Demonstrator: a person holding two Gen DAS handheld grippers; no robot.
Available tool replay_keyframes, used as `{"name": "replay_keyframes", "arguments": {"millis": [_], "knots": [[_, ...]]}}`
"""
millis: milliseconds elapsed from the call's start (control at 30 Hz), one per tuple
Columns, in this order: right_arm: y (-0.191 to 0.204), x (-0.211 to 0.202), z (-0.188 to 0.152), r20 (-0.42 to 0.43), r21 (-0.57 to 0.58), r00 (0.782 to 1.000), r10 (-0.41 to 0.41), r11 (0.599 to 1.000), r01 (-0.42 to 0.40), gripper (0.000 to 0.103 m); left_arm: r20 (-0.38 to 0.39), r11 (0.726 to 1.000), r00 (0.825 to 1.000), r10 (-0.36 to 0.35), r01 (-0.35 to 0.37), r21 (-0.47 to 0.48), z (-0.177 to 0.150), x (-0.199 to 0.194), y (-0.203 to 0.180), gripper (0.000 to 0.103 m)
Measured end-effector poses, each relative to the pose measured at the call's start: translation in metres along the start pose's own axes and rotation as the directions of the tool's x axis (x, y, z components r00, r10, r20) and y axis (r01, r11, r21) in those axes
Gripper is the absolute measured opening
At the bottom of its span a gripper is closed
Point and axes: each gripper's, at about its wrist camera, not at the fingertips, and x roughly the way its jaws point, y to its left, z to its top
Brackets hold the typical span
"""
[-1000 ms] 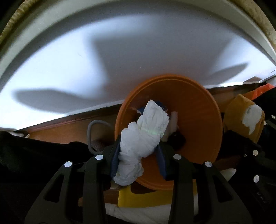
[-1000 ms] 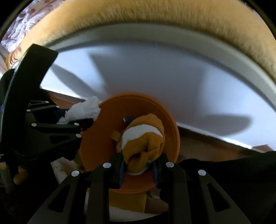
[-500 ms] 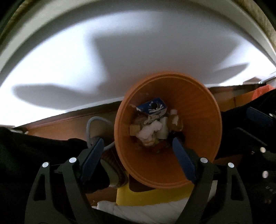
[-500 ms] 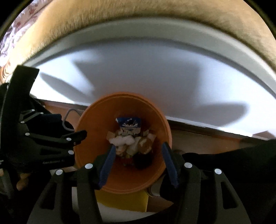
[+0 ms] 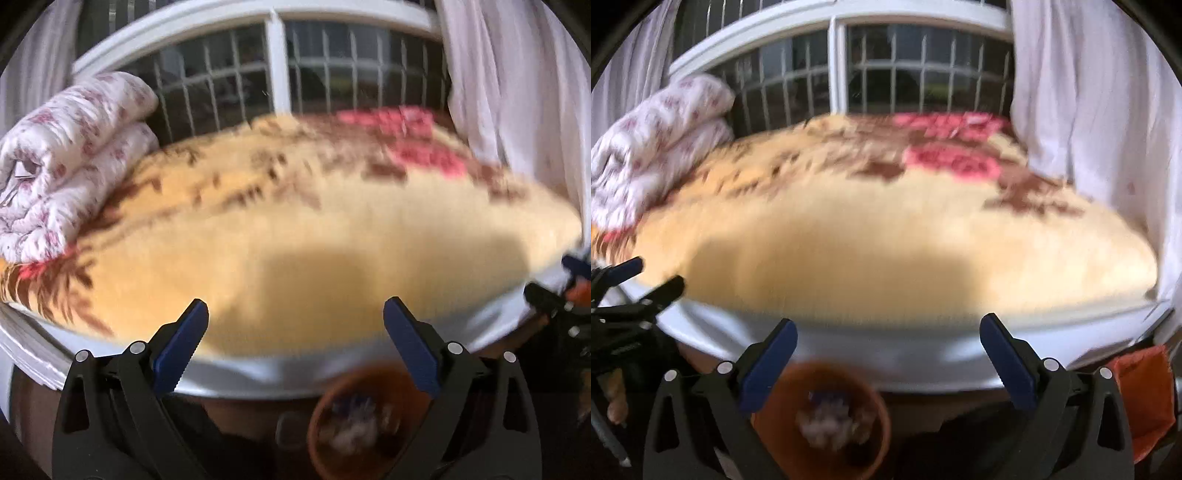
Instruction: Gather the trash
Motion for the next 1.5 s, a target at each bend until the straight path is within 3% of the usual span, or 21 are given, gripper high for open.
{"name": "replay_keyframes", "arguments": {"millis": [167,300,800,1033,1267,1500], "knots": [[0.001,0.000,0.031,0.091,0.038,0.995,-0.049,0.998,0.046,0.097,0.015,0.992,1.000,-0.013,0.015,-0.122,0.036,0.010,0.018,0.093],[0.005,0.003,0.043,0.114,0.044,0.991,-0.068,0.997,0.064,0.098,0.029,0.990,1.000,0.007,-0.002,-0.141,0.040,0.011,0.027,0.093],[0.038,0.013,0.038,0.101,-0.045,0.993,-0.063,0.997,0.068,0.098,-0.009,0.996,1.000,-0.004,0.003,-0.091,0.025,0.022,0.017,0.093],[0.035,0.014,0.036,0.094,-0.030,0.994,-0.062,0.997,0.065,0.098,-0.008,0.998,1.000,-0.008,0.007,-0.068,0.024,0.021,0.008,0.093],[0.032,0.014,0.034,0.087,-0.011,0.994,-0.064,0.998,0.066,0.098,0.047,0.997,0.999,0.027,-0.024,-0.067,0.024,0.012,0.006,0.093],[0.032,0.014,0.033,0.087,-0.011,0.994,-0.066,0.998,0.068,0.098,0.027,0.997,1.000,-0.002,0.004,-0.074,0.023,0.014,0.007,0.093]]}}
